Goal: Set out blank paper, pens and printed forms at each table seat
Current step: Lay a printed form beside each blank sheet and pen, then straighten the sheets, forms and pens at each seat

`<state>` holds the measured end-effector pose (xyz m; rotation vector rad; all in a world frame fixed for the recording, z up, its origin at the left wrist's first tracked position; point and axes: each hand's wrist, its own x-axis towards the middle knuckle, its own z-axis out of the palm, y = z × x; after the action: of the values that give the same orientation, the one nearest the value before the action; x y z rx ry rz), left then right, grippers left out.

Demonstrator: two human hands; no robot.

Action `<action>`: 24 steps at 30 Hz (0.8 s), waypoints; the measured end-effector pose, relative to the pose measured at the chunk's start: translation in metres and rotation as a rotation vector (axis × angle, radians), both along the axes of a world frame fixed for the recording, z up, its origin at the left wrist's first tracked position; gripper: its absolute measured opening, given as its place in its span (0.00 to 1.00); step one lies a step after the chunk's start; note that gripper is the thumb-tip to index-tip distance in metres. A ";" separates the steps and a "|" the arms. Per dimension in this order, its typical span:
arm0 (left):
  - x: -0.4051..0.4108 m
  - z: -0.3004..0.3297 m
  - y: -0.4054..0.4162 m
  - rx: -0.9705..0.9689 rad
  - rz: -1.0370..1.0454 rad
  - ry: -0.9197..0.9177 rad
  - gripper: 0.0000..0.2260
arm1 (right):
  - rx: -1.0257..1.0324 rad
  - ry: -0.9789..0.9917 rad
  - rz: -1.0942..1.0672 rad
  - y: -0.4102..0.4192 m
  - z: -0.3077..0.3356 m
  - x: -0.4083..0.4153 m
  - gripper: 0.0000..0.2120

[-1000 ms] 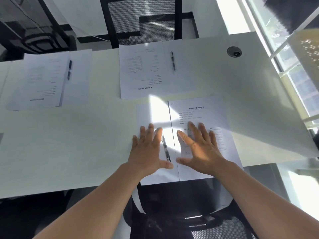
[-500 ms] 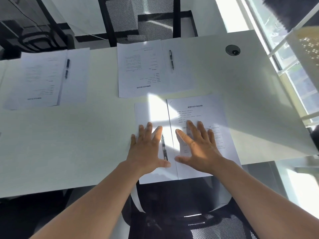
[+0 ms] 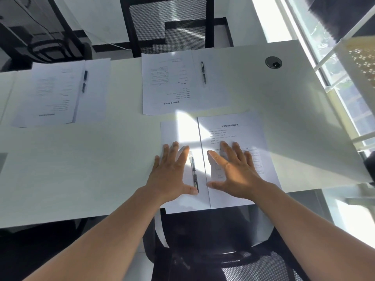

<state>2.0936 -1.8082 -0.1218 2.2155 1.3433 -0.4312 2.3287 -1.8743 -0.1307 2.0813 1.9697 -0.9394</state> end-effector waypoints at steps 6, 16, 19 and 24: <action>-0.024 0.009 -0.005 -0.043 0.033 0.020 0.61 | 0.003 0.017 -0.031 -0.005 0.010 0.002 0.51; -0.067 0.061 -0.018 -0.028 0.171 0.048 0.60 | -0.017 -0.069 0.030 -0.011 0.046 -0.010 0.46; -0.076 0.079 -0.024 0.005 0.187 0.069 0.58 | 0.001 -0.090 0.076 -0.004 0.058 -0.021 0.47; -0.106 0.113 -0.055 0.068 0.255 0.122 0.52 | 0.110 -0.102 0.205 0.003 0.087 -0.057 0.46</action>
<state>1.9871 -1.8627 -0.0088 2.0618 1.7023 -0.4377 2.2712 -1.8713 -0.0440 1.8911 2.1733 -0.6878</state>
